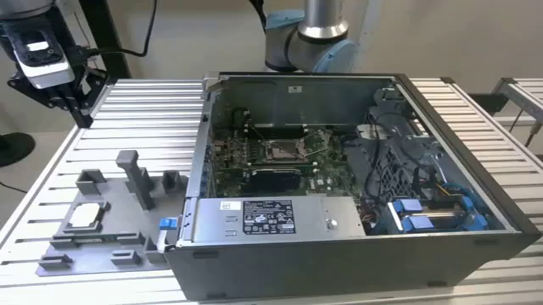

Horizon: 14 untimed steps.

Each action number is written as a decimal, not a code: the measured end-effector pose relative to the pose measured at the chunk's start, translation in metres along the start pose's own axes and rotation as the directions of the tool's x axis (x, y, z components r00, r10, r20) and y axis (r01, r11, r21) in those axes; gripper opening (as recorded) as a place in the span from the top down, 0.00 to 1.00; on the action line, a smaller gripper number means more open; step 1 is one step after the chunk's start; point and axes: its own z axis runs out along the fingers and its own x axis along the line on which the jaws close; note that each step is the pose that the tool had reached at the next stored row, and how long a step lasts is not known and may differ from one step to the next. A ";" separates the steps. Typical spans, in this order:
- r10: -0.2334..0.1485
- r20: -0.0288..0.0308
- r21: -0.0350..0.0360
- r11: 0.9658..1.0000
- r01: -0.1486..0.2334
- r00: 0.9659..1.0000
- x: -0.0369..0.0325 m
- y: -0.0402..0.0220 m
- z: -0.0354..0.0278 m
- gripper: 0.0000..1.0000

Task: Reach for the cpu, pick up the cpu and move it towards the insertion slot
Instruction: 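Reach for the cpu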

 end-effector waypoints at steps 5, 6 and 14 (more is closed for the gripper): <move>0.000 0.000 0.000 1.000 0.000 1.000 0.0000 0.0000 0.0000 1.00; 0.000 0.000 0.000 1.000 0.000 1.000 0.0000 0.0000 0.0000 1.00; 0.000 0.000 0.000 1.000 0.000 1.000 0.0010 0.0000 0.0000 1.00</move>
